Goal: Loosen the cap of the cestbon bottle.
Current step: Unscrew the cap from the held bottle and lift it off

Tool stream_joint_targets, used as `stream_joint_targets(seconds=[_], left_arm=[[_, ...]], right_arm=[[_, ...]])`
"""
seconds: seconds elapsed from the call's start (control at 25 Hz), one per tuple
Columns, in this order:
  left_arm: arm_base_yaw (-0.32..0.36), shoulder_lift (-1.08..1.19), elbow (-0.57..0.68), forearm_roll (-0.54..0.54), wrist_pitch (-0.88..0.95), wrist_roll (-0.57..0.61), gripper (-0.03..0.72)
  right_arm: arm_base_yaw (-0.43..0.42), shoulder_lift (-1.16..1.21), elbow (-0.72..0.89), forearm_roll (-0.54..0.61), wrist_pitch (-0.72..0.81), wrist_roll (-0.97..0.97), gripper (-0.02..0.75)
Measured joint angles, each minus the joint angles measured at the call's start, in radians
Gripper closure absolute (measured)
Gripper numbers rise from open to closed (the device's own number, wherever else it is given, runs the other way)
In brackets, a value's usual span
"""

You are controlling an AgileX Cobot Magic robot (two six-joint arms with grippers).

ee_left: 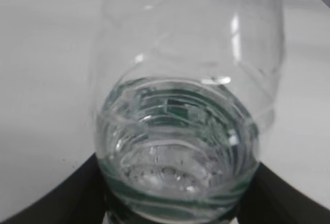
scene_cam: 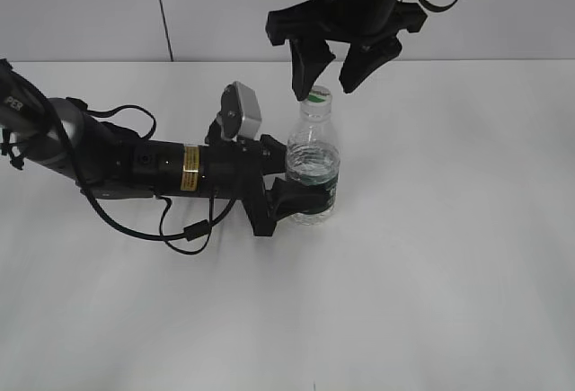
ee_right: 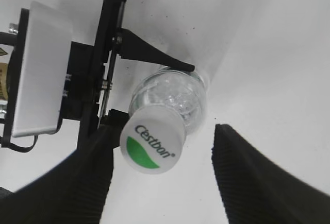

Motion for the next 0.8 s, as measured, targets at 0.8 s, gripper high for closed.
stream_joint_targets(seconds=[0.8], left_arm=[[0.000, 0.000, 0.000, 0.000, 0.000, 0.000, 0.269]], right_arm=[[0.015, 0.017, 0.000, -0.006, -0.001, -0.016, 0.443]])
